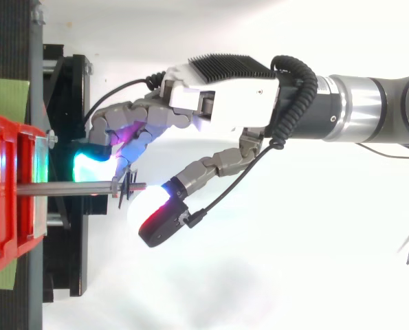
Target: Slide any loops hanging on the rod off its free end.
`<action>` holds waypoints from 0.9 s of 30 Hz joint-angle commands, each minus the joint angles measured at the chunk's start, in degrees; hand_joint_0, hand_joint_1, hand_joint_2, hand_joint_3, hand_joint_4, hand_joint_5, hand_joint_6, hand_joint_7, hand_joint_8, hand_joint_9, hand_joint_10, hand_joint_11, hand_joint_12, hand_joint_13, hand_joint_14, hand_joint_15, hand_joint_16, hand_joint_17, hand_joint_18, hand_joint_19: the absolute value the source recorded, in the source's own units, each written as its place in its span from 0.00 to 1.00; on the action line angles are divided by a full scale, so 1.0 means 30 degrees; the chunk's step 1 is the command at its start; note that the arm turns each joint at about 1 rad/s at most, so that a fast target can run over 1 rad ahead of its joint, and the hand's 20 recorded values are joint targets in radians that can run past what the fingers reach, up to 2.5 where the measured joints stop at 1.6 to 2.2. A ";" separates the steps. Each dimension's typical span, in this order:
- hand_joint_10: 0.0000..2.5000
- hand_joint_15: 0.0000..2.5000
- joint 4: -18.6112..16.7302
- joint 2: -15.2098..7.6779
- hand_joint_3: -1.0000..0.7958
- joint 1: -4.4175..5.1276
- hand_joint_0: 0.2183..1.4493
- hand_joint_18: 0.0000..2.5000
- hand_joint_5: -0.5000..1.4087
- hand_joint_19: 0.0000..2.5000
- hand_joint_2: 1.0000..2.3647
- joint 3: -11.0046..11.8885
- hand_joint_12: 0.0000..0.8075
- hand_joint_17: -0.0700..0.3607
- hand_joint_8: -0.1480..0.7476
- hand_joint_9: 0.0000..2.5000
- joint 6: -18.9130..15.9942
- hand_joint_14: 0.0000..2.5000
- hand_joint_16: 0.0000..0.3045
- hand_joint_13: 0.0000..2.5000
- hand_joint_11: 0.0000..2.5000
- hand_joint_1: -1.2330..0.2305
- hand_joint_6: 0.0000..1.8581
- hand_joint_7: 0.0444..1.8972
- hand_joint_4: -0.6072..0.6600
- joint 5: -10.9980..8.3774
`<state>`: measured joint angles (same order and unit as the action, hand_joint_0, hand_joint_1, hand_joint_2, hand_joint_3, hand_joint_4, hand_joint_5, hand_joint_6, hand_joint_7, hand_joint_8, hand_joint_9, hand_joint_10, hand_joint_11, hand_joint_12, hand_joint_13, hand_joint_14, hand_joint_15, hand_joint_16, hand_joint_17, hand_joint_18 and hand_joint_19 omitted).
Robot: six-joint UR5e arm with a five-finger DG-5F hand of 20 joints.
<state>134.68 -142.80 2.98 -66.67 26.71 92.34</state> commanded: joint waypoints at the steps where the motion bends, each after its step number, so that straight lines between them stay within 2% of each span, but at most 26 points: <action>1: 0.00 0.07 -0.0156 0.0022 0.31 0.0004 0.32 0.25 0.22 0.16 0.00 0.0015 0.38 0.36 0.45 0.34 0.0063 0.00 0.12 0.27 0.07 0.44 0.27 0.61 0.66 0.0100; 12: 0.00 0.07 -0.0361 0.0022 0.34 0.0004 0.33 0.26 0.22 0.16 0.01 0.0191 0.38 0.36 0.46 0.35 0.0063 0.00 0.12 0.28 0.08 0.41 0.27 0.66 0.64 0.0451; 14: 0.00 0.07 -0.0361 0.0022 0.35 0.0004 0.33 0.26 0.22 0.16 0.01 0.0191 0.38 0.36 0.46 0.35 0.0063 0.00 0.13 0.28 0.08 0.40 0.29 0.64 0.62 0.0510; 19: 0.00 0.07 -0.0625 0.0022 0.43 0.0033 0.32 0.26 0.20 0.16 0.01 0.0162 0.39 0.37 0.46 0.34 0.0180 0.00 0.13 0.28 0.09 0.39 0.39 0.49 0.62 0.0510; 25: 0.00 0.07 -0.0596 -0.0008 0.47 0.0092 0.31 0.28 0.19 0.15 0.01 0.0191 0.42 0.40 0.49 0.35 0.0209 0.00 0.15 0.28 0.09 0.39 0.45 0.45 0.63 0.0539; 27: 0.00 0.07 -0.0625 0.0022 0.48 0.0092 0.31 0.29 0.19 0.15 0.01 0.0191 0.43 0.41 0.50 0.35 0.0180 0.00 0.15 0.29 0.10 0.36 0.46 0.45 0.62 0.0568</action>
<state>132.84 -142.79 3.23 -66.11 27.27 93.95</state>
